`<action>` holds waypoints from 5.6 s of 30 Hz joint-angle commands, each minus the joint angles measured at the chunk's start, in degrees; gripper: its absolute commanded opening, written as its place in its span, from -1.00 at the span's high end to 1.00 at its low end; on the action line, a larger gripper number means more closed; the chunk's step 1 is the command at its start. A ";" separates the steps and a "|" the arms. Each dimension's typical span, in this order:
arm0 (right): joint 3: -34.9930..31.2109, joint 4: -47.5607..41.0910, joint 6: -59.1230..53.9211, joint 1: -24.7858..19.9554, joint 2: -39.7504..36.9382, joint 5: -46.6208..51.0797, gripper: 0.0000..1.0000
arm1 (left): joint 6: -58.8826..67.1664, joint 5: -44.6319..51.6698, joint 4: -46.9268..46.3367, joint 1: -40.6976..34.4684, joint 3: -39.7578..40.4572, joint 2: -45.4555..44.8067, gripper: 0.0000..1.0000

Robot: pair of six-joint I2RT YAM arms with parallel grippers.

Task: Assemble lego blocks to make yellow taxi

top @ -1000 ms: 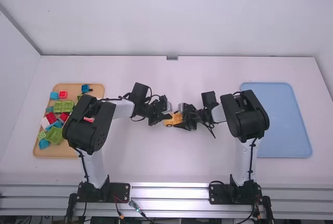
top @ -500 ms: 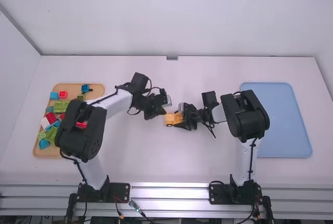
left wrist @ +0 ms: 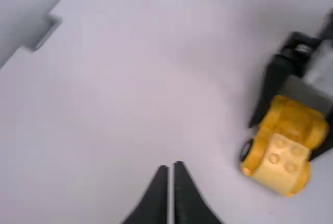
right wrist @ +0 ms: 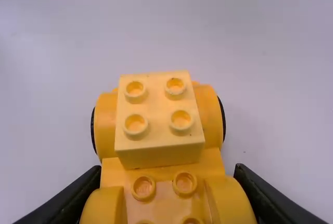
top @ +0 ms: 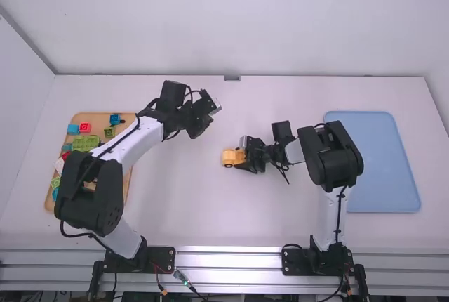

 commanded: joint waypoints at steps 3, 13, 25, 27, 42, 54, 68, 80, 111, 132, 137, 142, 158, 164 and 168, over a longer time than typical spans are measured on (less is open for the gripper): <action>1.20 -0.17 1.36 -0.28 0.98 2.78 -0.30 | -11.89 -9.68 5.60 1.68 -5.53 -0.04 -0.43; 1.16 -2.05 3.10 -0.28 -0.76 2.71 -0.83 | -23.04 -21.73 11.87 1.33 -9.33 -0.11 -0.98; 1.18 -22.27 3.04 0.09 -16.48 20.74 -0.98 | -32.09 -23.85 11.32 5.33 -9.25 -0.33 -0.98; 1.18 -25.49 3.02 0.11 -19.39 22.27 -0.98 | -34.23 -23.85 11.10 6.45 -9.25 -0.33 -0.98; 1.18 -31.76 3.06 0.48 -35.95 27.74 -0.98 | -52.00 -24.61 -3.15 26.80 -9.25 -1.60 -0.98; 1.18 -22.71 3.06 0.48 -35.89 27.98 -0.98 | -40.37 -25.73 -15.26 31.65 -12.20 -6.08 -0.98; 1.18 -19.21 3.06 0.52 -35.87 27.69 -0.98 | -60.17 -39.28 -23.74 31.67 -19.93 -28.65 -0.98; 1.18 -15.39 2.56 0.48 -35.87 28.33 -0.98 | -66.84 -28.11 -22.14 33.22 -26.45 -29.14 -0.98; 1.18 -12.24 4.98 1.05 -35.89 28.15 -0.98 | -75.95 -37.33 -23.41 33.59 -30.23 -23.30 -0.98; 1.18 -12.37 5.86 0.46 -35.87 28.15 -0.99 | -78.23 -39.26 -20.50 35.91 -28.96 -13.53 -0.62; 1.18 -12.00 5.90 0.46 -35.87 28.13 -0.98 | -79.54 -40.35 -18.62 36.02 -30.47 -13.60 -0.62; 1.18 -11.96 5.88 0.52 -35.89 28.13 -0.98 | -79.56 -40.30 -17.42 36.54 -31.47 -13.60 -0.45; 1.18 -12.17 6.08 0.57 -35.89 28.13 -0.98 | -77.92 -37.24 -11.47 36.48 -35.21 -13.60 0.25; 1.18 -12.24 6.10 0.52 -35.89 28.17 -0.98 | -77.40 -37.29 -11.30 36.46 -34.82 -13.60 0.35; 1.18 -12.17 7.58 0.46 -35.89 28.15 -0.98 | -77.42 -37.33 -12.24 36.46 -33.75 -14.10 0.34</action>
